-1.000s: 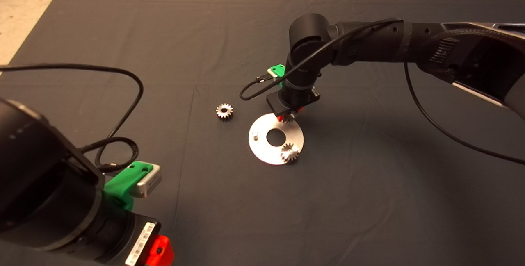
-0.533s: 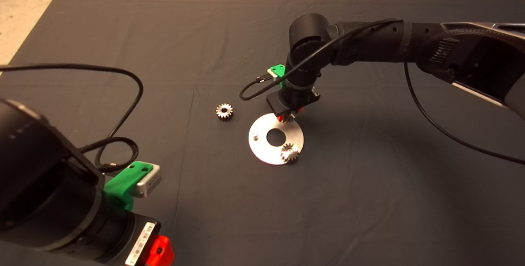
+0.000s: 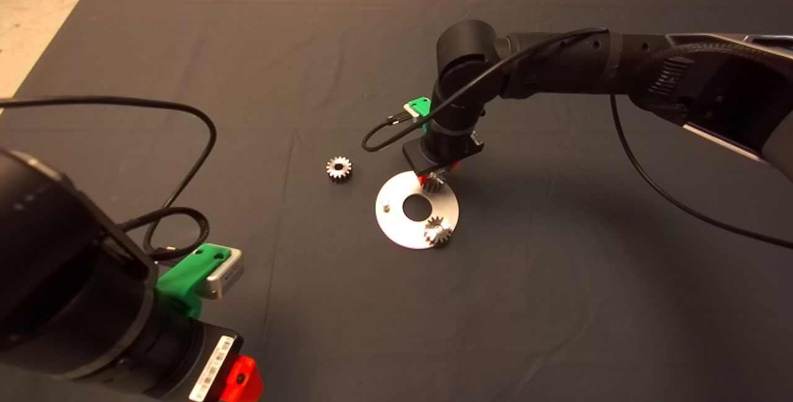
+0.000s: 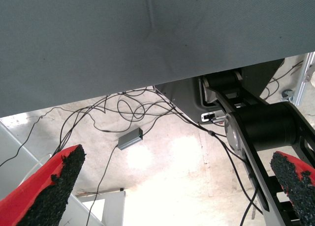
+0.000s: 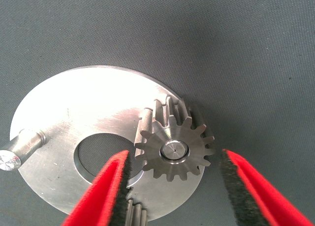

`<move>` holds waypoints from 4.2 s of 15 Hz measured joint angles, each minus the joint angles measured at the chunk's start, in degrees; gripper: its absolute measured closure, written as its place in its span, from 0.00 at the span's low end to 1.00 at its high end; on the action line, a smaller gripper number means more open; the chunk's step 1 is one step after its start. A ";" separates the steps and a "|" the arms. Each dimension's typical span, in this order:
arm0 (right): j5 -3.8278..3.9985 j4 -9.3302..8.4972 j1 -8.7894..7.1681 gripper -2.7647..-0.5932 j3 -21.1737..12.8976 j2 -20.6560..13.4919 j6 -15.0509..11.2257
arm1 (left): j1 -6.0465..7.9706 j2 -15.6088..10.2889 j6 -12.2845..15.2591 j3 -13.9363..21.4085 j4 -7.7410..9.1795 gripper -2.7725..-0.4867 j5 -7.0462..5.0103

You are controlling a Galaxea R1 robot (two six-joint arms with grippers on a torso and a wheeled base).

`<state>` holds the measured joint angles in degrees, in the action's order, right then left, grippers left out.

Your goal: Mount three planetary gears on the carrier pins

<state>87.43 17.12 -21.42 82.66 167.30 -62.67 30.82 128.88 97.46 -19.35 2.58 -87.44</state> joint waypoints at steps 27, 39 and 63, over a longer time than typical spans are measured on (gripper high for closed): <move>0.09 -0.17 -9.84 0.17 -49.30 -27.99 -17.25 | 0.05 4.72 -7.85 -16.02 -6.02 0.01 3.48; -1.87 -3.72 -11.35 0.01 -55.99 -38.84 -20.81 | 0.02 11.03 -8.24 -25.49 -13.55 0.01 3.65; -10.72 -6.53 -11.79 0.01 -58.53 -43.65 -21.28 | -5.28 15.49 -11.85 -46.29 -15.29 0.01 9.54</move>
<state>76.71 10.58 -33.21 24.14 123.65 -83.96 25.54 144.37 85.62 -65.64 -12.70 -77.90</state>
